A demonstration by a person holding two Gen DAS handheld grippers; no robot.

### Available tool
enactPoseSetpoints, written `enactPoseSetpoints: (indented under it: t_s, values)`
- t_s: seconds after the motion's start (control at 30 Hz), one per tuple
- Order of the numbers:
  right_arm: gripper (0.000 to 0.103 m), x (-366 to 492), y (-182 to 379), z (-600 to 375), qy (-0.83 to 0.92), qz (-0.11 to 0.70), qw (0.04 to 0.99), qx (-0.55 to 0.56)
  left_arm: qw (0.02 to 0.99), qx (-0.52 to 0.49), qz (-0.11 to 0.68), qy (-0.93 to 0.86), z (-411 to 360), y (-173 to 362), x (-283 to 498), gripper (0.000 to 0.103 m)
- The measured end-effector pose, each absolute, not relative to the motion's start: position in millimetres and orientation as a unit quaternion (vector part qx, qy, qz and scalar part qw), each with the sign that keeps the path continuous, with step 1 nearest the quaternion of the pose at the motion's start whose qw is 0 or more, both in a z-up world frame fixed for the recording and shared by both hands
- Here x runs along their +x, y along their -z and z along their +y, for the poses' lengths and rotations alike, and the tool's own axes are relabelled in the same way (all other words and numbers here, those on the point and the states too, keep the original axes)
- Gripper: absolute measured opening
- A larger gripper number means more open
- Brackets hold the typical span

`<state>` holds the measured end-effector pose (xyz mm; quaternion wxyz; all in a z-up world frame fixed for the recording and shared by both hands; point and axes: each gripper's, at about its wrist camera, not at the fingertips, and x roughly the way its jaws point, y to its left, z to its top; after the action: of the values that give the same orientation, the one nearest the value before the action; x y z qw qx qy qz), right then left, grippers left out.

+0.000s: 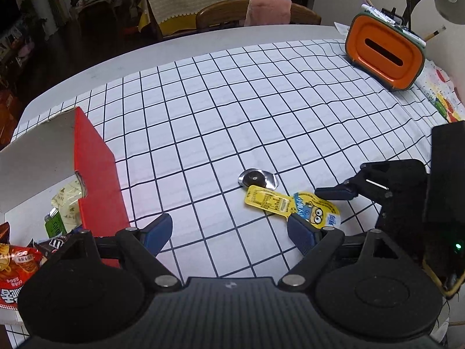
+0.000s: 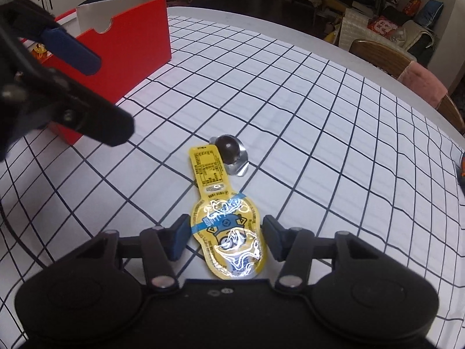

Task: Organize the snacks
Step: 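Grasp the silver-wrapped chocolate with the left tool while the right tool grasps the yellow Minion pack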

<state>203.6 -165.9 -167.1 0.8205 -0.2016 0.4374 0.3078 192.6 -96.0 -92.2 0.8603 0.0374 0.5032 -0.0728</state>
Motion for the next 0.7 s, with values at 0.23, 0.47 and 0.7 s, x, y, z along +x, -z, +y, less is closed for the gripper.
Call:
enactPoseSetpoints:
  t_s: [0.23, 0.47, 0.7]
  values:
    - [0.051, 211, 156, -198, -0.282, 0.452, 0.837, -0.124, 0.854, 0.051, 0.511, 0.079, -116, 104, 218, 0.086]
    - [0.051, 207, 141, -248, -0.233, 0.453, 0.859, -0.055, 0.842, 0.061, 0.527, 0.094, -139, 128, 252, 0.087]
    - [0.051, 203, 140, -281, -0.205, 0.458, 0.865, -0.014, 0.827, 0.027, 0.557, 0.075, -135, 151, 278, 0.086]
